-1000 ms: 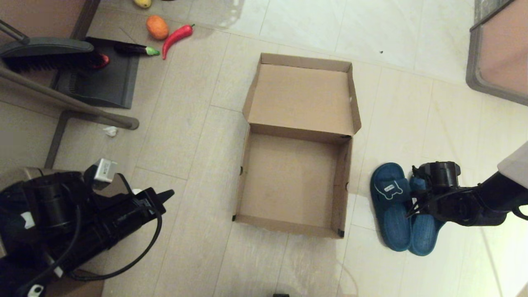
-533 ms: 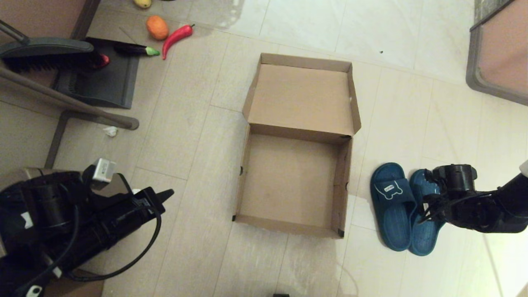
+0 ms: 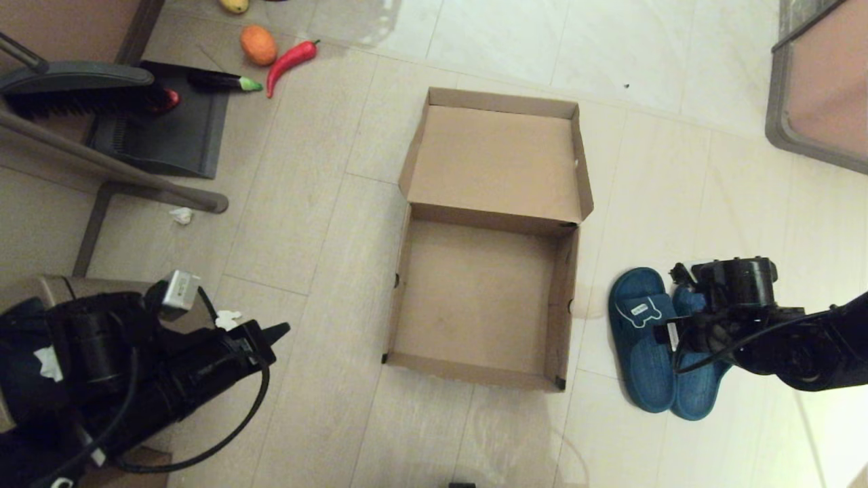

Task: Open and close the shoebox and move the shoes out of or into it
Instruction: Put the shoes out of the shoe box

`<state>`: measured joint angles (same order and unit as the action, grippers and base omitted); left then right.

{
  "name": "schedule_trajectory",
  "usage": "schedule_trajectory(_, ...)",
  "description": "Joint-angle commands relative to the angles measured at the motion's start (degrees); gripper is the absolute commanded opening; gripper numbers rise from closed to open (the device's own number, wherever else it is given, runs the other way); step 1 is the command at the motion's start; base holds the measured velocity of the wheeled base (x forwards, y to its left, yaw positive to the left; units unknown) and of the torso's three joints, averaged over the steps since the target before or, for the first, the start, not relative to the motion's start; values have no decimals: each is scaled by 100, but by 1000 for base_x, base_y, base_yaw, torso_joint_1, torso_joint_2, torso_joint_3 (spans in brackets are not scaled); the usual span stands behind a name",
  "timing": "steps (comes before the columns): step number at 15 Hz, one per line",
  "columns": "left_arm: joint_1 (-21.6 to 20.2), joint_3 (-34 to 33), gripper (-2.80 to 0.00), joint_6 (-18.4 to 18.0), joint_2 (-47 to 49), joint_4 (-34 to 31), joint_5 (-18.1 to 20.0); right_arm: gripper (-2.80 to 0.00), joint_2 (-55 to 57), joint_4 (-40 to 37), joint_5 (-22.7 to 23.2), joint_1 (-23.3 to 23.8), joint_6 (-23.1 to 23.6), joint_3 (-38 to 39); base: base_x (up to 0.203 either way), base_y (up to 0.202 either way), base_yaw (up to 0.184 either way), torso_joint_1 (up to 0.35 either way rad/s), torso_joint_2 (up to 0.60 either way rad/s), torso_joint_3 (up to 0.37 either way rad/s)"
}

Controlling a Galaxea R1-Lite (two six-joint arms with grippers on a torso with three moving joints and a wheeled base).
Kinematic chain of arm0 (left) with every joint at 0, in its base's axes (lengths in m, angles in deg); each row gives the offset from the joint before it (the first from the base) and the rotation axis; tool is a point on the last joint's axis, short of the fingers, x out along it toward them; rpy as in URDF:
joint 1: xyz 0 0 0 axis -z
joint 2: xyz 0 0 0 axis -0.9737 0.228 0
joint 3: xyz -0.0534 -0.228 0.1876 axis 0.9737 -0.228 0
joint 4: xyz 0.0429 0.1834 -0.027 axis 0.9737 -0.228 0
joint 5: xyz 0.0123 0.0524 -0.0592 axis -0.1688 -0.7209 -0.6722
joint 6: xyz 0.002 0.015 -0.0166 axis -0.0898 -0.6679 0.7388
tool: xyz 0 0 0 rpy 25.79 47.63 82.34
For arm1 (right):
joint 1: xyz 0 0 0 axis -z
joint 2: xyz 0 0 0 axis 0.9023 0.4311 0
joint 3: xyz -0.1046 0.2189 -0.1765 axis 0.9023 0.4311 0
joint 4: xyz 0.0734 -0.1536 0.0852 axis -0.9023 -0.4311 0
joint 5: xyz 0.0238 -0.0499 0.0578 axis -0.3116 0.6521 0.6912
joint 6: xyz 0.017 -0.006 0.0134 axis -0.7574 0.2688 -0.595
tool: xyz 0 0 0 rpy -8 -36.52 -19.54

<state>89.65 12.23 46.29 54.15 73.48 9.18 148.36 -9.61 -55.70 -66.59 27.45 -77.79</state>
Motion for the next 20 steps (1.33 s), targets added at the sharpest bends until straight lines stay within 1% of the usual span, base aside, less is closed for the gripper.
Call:
schedule_trajectory(1, 81, -148, -280, -457, 37, 32, -5, 0, 714, 264, -260, -267, 3, -178, 0, 0, 0, 0, 0, 0)
schedule_trajectory(2, 96, -119, -280, -630, 60, 32, -10, 0, 1146, 661, -438, -365, 8, -309, 0, 0, 0, 0, 0, 0)
schedule_trajectory(4, 96, -103, -280, -628, 137, 41, -66, 0, 1855, 1361, -805, -483, 51, -656, 0, 0, 0, 0, 0, 0)
schedule_trajectory(5, 88, -109, -280, -614, 170, 41, -97, 0, 2043, 1561, -958, -497, 67, -897, 0, 0, 0, 0, 0, 0)
schedule_trajectory(7, 126, -67, -280, -621, 328, 41, -90, 0, 2221, 1636, -1028, -405, 81, -1179, 0, 0, 0, 0, 0, 0)
schedule_trajectory(9, 149, 138, -280, -614, 465, 41, -90, 0, 2363, 1629, -1047, -301, 106, -1426, 0, 0, 0, 0, 0, 0)
schedule_trajectory(11, 162, 187, -280, -613, 500, 41, -90, 0, 2382, 1501, -1068, -193, 189, -1570, 0, 0, 0, 0, 0, 0)
schedule_trajectory(13, 202, 213, -280, -579, 566, 41, -90, 0, 2384, 1473, -1069, 15, 252, -1652, 0, 0, 0, 0, 0, 0)
schedule_trajectory(16, 215, 362, -280, -578, 709, 41, -90, 0, 2199, 1472, -1065, 132, 262, -1553, 0, 0, 0, 0, 0, 0)
schedule_trajectory(20, 295, 557, -280, -578, 831, 41, -90, 0, 1822, 1488, -1060, -115, 228, -1106, 0, 0, 0, 0, 0, 0)
